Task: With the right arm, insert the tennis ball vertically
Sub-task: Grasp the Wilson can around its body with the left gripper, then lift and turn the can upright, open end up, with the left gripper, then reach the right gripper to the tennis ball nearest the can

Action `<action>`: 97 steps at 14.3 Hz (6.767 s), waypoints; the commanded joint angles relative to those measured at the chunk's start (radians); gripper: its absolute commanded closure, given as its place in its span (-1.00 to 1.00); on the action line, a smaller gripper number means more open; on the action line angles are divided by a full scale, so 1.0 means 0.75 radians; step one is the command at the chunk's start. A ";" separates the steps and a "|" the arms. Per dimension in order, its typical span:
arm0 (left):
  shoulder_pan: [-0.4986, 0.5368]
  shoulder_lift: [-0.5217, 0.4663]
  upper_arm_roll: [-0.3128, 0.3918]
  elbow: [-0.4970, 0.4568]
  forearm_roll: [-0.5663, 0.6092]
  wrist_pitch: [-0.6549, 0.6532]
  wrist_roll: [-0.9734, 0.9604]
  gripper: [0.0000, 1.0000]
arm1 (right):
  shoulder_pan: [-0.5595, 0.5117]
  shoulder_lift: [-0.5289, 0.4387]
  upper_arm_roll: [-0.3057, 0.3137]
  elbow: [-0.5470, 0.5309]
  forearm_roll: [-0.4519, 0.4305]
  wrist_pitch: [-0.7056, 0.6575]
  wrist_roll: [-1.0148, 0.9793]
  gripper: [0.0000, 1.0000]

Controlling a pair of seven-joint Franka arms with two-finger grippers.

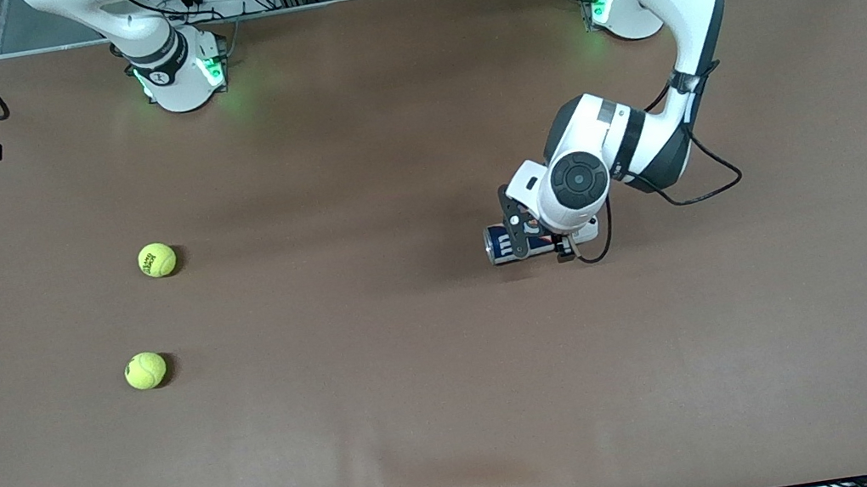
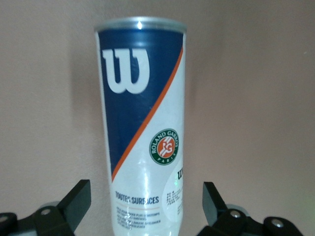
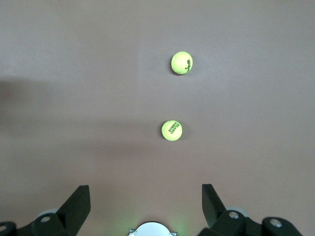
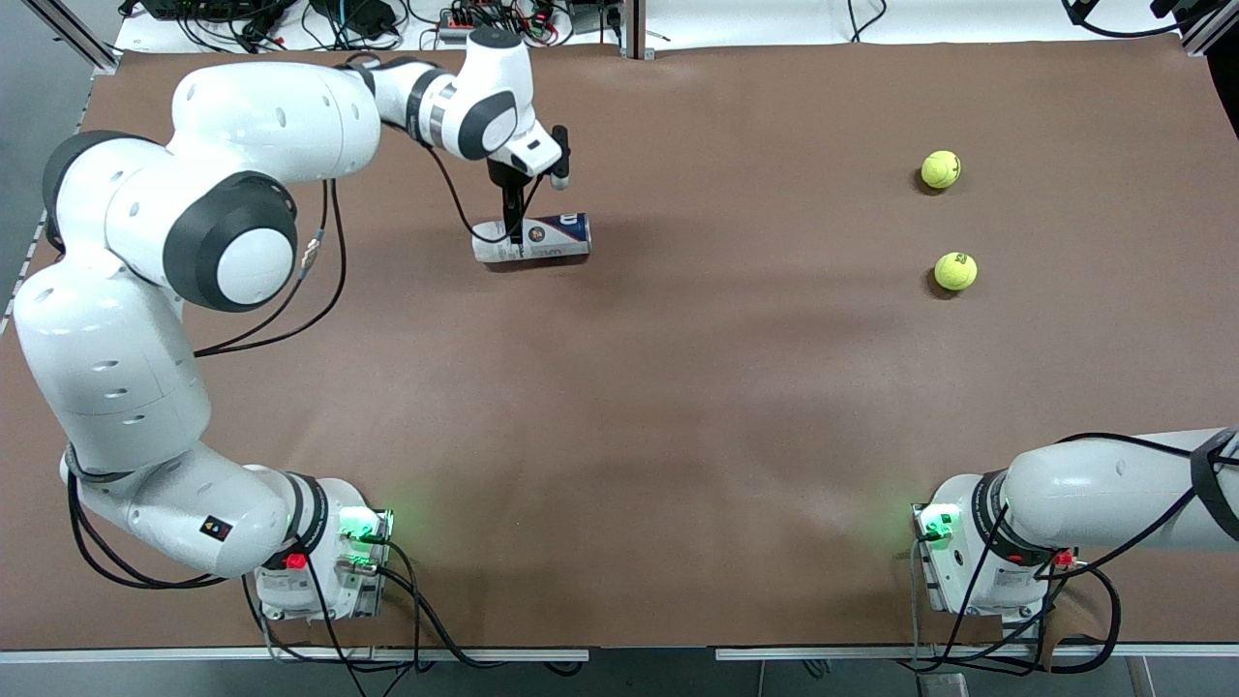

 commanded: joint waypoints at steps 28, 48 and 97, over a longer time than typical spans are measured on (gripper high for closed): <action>0.030 0.014 -0.023 -0.043 -0.008 0.342 0.061 -0.40 | -0.040 -0.038 -0.041 -0.054 0.064 -0.020 -0.027 -1.00; 0.094 0.145 -0.129 0.154 -2.030 0.340 1.435 -0.36 | -0.038 -0.034 -0.037 -0.052 0.066 -0.018 -0.025 -1.00; -0.291 0.575 -0.221 0.217 -3.506 0.047 3.195 -0.36 | -0.171 0.434 -0.059 -0.600 0.007 0.601 -0.046 -1.00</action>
